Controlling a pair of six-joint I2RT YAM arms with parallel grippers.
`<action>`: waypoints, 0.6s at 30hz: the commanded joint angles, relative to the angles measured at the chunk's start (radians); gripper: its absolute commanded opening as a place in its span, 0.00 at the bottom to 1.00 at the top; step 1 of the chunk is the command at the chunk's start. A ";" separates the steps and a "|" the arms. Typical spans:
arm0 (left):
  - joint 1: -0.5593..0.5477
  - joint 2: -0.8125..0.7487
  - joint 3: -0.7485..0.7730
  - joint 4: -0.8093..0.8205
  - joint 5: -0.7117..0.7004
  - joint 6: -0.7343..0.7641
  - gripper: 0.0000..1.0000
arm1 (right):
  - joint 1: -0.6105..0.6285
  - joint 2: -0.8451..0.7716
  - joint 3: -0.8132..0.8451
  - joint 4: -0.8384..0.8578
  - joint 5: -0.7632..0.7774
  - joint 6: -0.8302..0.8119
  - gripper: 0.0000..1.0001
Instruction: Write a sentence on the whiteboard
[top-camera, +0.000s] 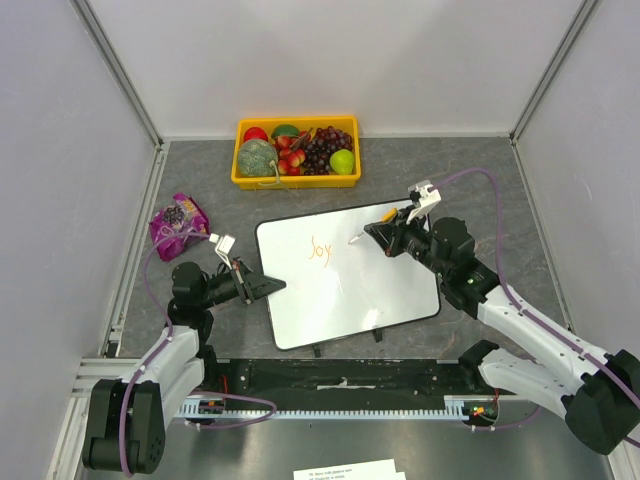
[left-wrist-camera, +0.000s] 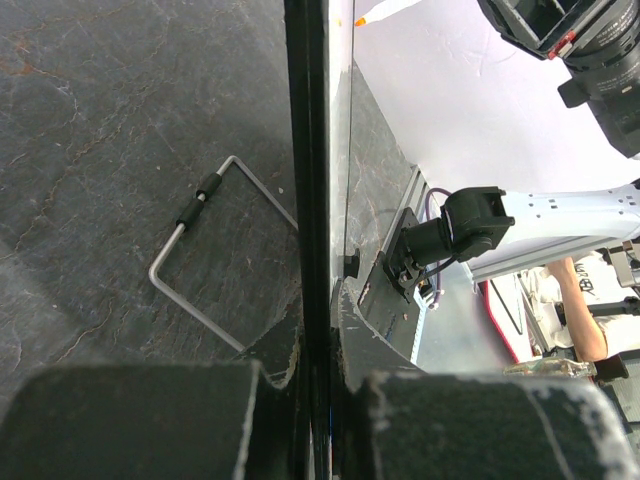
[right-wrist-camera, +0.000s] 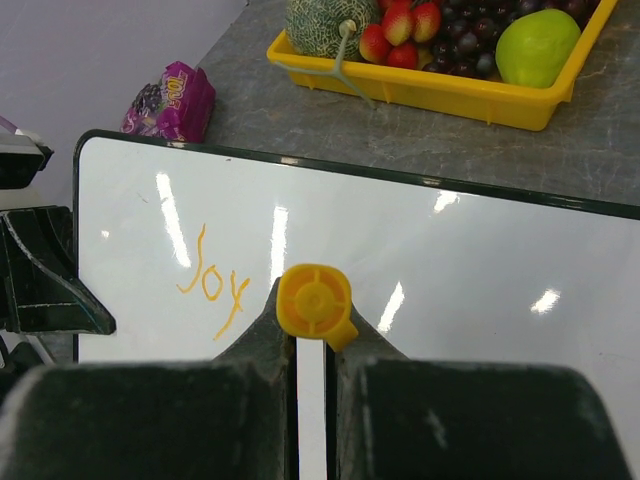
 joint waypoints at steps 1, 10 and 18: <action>-0.001 -0.002 -0.020 -0.003 -0.002 0.110 0.02 | -0.004 -0.004 -0.012 0.031 0.005 -0.005 0.00; -0.001 0.000 -0.020 -0.003 0.000 0.110 0.02 | -0.006 0.003 -0.018 0.049 0.016 0.006 0.00; 0.000 -0.003 -0.020 -0.002 0.000 0.110 0.02 | -0.006 0.000 -0.018 0.062 0.027 0.027 0.00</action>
